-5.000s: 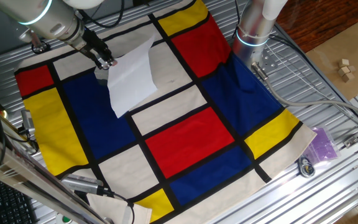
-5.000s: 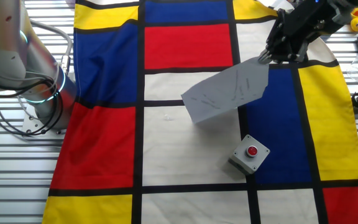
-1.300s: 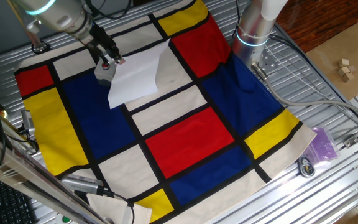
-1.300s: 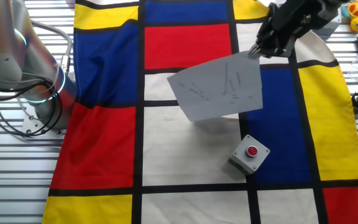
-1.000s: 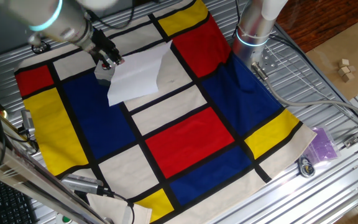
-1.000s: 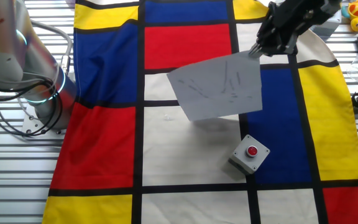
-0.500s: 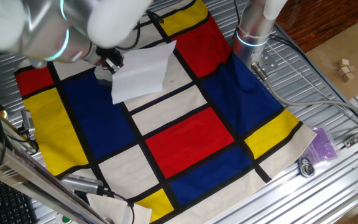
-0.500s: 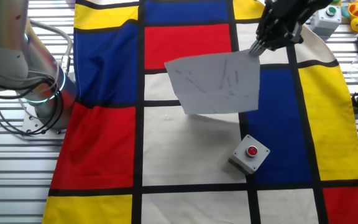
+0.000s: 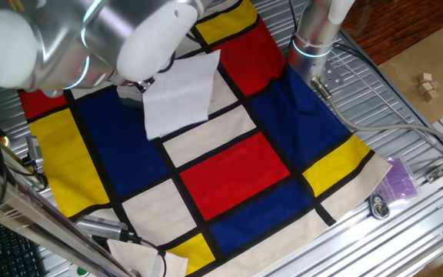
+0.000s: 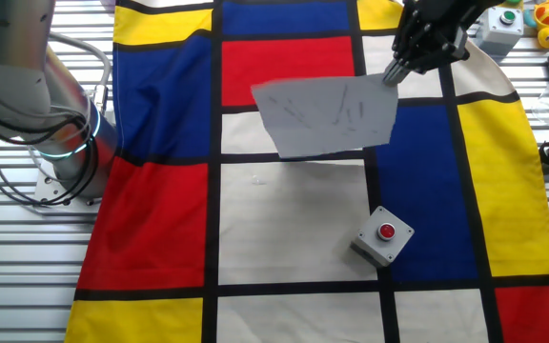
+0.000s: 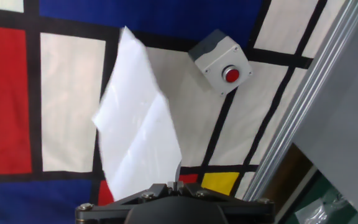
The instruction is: Flip over and spread out the paper that is laid flat on the table
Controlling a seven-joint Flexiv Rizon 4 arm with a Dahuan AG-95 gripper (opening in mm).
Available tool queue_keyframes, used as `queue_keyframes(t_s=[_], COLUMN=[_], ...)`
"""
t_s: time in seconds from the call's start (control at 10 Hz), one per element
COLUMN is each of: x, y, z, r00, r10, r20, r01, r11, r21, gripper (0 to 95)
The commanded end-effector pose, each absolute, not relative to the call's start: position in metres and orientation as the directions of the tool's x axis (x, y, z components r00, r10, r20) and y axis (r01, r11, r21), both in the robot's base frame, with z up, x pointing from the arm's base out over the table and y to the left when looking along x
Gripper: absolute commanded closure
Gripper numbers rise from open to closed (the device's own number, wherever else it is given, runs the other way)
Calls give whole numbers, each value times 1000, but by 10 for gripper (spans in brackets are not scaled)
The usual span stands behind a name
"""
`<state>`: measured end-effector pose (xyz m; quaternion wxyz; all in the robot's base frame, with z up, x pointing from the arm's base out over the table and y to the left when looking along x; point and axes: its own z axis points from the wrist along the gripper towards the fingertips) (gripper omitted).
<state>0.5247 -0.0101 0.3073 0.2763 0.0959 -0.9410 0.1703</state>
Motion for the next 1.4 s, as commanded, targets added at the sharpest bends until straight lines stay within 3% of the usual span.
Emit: queue_keyframes(t_s=[0.1, 1.4], x=[523, 520], y=[-15, -30], z=[308, 317], r00=[-827, -811], r10=[-102, -116], r20=[553, 574], r01=[-288, -332], r11=[921, 899], r21=[-262, -287], gripper=[950, 950])
